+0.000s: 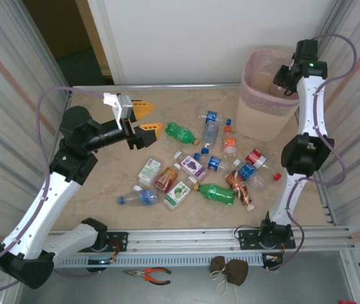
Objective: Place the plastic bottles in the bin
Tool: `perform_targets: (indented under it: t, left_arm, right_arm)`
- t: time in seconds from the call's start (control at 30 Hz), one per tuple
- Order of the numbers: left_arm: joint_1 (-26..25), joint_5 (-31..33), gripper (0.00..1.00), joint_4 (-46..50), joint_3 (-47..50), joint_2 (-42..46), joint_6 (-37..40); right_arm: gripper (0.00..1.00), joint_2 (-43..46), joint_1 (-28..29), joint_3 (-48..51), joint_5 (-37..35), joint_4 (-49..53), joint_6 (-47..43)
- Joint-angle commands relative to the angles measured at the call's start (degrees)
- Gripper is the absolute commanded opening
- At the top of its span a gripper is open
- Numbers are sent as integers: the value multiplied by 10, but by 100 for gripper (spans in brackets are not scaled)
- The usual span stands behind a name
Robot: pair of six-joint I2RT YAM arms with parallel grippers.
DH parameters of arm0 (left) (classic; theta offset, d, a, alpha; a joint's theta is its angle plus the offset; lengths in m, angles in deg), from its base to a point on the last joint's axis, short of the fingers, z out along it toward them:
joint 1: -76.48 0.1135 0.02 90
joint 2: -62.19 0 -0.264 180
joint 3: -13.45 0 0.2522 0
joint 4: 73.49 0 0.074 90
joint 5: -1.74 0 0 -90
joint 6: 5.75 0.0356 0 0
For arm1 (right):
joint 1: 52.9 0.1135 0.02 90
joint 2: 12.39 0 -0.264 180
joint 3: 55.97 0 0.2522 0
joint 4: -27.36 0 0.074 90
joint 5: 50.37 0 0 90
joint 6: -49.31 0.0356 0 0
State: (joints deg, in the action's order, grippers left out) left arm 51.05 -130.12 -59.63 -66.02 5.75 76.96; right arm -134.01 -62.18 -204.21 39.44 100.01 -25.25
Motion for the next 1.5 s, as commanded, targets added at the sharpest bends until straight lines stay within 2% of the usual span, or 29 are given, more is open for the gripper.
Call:
perform_targets:
  t: [0.0,0.4,0.77,0.87,0.97,1.2,1.47]
  left_arm:
    - [4,2,76,-9,3,5,7]
    - [21,-8,75,-12,1,-4,5]
    - [26,-12,75,-22,1,-16,-4]
    - [27,-13,75,-21,2,-16,-4]
    - [28,-11,75,-19,3,-14,-4]
    - [29,2,75,8,6,-17,12]
    - [28,24,74,80,6,-22,45]
  right_arm:
    - [42,-31,-7,-29,-2,41,-8]
    - [43,-157,-13,-94,-35,34,-8]
    - [46,-213,-1,-99,-80,-61,-42]
    - [50,-224,2,-100,-81,-80,-52]
    - [58,-224,5,-100,-94,-80,-55]
    - [70,-193,12,-94,-111,-61,-65]
    - [74,-111,16,-43,-104,-63,-68]
